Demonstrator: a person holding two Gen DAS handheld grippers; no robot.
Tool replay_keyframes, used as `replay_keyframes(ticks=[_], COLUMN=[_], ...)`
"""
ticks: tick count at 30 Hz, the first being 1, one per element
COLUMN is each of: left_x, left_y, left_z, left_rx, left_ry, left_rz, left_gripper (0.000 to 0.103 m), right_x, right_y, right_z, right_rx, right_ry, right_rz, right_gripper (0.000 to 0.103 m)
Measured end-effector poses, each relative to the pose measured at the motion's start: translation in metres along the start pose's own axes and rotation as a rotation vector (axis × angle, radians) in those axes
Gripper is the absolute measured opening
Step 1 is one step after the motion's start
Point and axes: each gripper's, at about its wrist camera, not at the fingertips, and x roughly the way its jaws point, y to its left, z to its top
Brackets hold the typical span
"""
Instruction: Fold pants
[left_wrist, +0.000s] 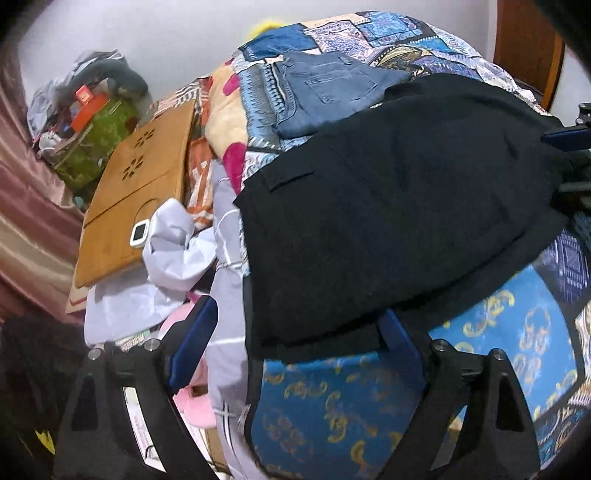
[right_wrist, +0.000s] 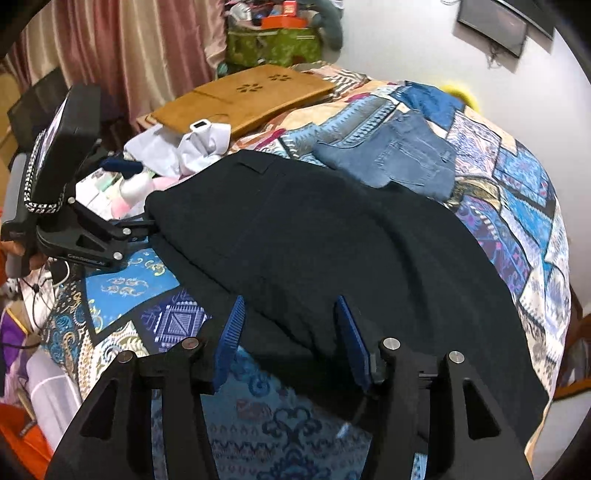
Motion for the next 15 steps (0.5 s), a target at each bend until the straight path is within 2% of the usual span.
replay_keyframes(ticks=[2, 3, 4, 5, 6, 7, 9, 11, 12, 15], left_x=[0.002, 0.003, 0.004, 0.005, 0.006, 0.004, -0.003, -0.016, -0.02, -0.037], left_y=[-0.001, -0.002, -0.003, -0.003, -0.003, -0.003, -0.001, 0.008, 0.012, 0.023], left_z=[0.004, 0.005, 0.006, 0.007, 0.008, 0.009, 0.01, 0.011, 0.012, 0.013], left_rx=[0.006, 0.008, 0.008, 0.004, -0.001, -0.007, -0.019, -0.052, -0.064, -0.092], left_ry=[-0.014, -0.018, -0.02, -0.013, -0.01, -0.014, -0.051, -0.088, -0.101, -0.141], left_rz=[0.003, 0.009, 0.015, 0.012, 0.007, 0.01, 0.035, 0.024, 0.019, 0.006], left_gripper=[0.086, 0.078, 0.061, 0.052, 0.037, 0.033, 0.023, 0.02, 0.02, 0.019], right_x=[0.004, 0.005, 0.007, 0.009, 0.01, 0.009, 0.006, 0.002, 0.0, -0.008], right_y=[0.002, 0.003, 0.002, 0.003, 0.002, 0.007, 0.01, 0.008, 0.007, -0.002], right_z=[0.003, 0.004, 0.005, 0.005, 0.006, 0.005, 0.005, 0.006, 0.006, 0.008], right_rx=[-0.005, -0.01, -0.013, -0.013, -0.016, -0.016, -0.016, 0.011, 0.026, 0.103], right_ry=[0.005, 0.008, 0.009, 0.01, 0.007, 0.004, -0.002, -0.012, -0.019, -0.038], right_rz=[0.008, 0.013, 0.02, 0.029, 0.043, 0.042, 0.045, 0.055, 0.054, 0.124], right_gripper=[0.054, 0.054, 0.052, 0.048, 0.04, 0.037, 0.025, 0.02, 0.01, 0.009])
